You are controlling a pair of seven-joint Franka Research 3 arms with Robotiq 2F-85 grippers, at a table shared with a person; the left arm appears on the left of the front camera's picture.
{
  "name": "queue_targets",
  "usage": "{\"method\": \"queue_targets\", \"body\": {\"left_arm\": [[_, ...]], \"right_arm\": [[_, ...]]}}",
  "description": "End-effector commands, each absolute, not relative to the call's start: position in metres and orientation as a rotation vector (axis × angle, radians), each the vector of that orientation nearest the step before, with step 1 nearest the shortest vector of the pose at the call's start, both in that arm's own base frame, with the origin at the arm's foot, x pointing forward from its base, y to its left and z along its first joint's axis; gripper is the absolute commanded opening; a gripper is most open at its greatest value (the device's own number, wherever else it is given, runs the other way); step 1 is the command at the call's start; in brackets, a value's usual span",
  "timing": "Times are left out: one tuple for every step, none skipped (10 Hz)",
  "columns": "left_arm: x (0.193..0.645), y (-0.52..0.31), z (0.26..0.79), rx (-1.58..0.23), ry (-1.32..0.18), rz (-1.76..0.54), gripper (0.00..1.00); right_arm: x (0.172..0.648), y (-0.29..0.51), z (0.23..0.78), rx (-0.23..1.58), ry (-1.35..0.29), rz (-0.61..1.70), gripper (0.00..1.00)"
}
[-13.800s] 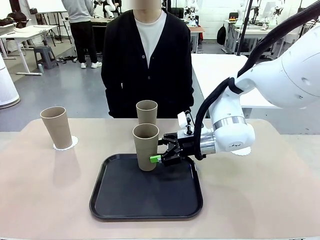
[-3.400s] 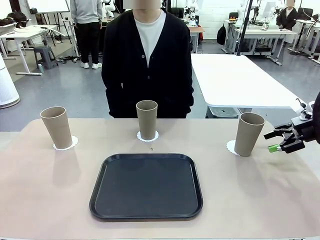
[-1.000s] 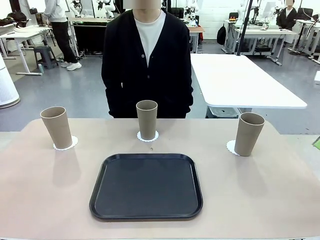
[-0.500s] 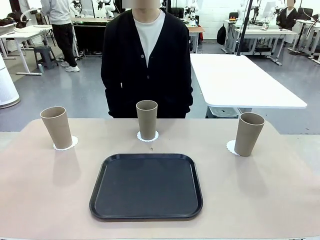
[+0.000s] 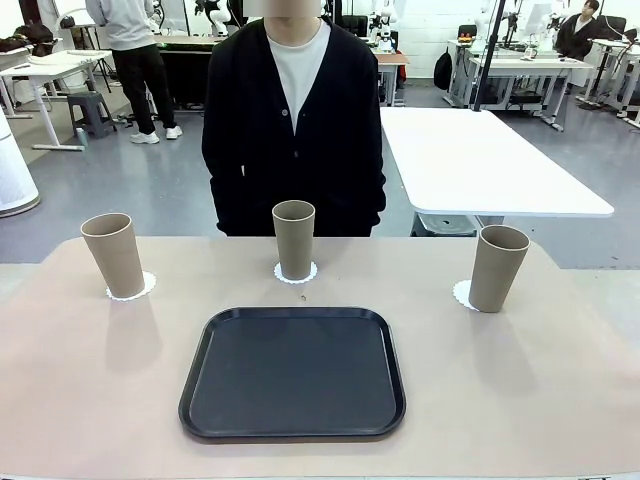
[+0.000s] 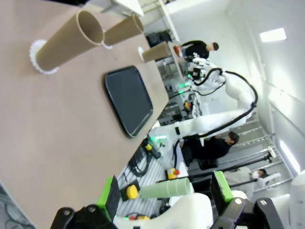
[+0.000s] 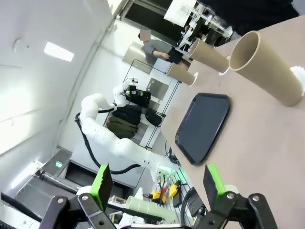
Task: Place coasters on the table and set cups on them.
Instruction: Take one Reusable plastic cup from the Flat Tray and place it on a coaster set by the human.
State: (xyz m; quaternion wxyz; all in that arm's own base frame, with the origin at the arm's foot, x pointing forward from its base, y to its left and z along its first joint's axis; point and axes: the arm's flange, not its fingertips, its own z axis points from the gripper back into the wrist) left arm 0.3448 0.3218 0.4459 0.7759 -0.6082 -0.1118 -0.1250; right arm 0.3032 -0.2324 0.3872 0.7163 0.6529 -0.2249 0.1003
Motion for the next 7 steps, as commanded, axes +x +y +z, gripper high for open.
{"method": "queue_targets", "body": {"left_arm": [[0.3442, 0.3222, 0.4476, -1.313, -0.247, -0.268, 1.00], [0.3442, 0.3222, 0.4476, -1.313, -0.247, -0.268, 1.00], [0.3442, 0.3222, 0.4476, -1.313, -0.247, -0.268, 1.00], [0.3442, 0.3222, 0.4476, -1.313, -0.247, -0.268, 1.00], [0.3442, 0.3222, 0.4476, -1.313, -0.247, -0.268, 1.00], [0.3442, 0.3222, 0.4476, -1.313, -0.247, -0.268, 1.00], [0.3442, 0.3222, 0.4476, -1.313, -0.247, -0.268, 1.00]], "right_arm": [[0.2998, -0.2401, 0.3854, 1.433, -0.517, 0.164, 1.00], [0.2998, -0.2401, 0.3854, 1.433, -0.517, 0.164, 1.00], [0.2998, -0.2401, 0.3854, 1.433, -0.517, 0.164, 1.00], [0.2998, -0.2401, 0.3854, 1.433, -0.517, 0.164, 1.00], [0.2998, -0.2401, 0.3854, 1.433, -0.517, 0.164, 1.00], [0.2998, -0.2401, 0.3854, 1.433, -0.517, 0.164, 1.00], [0.2998, -0.2401, 0.3854, 1.433, -0.517, 0.164, 1.00]]}}
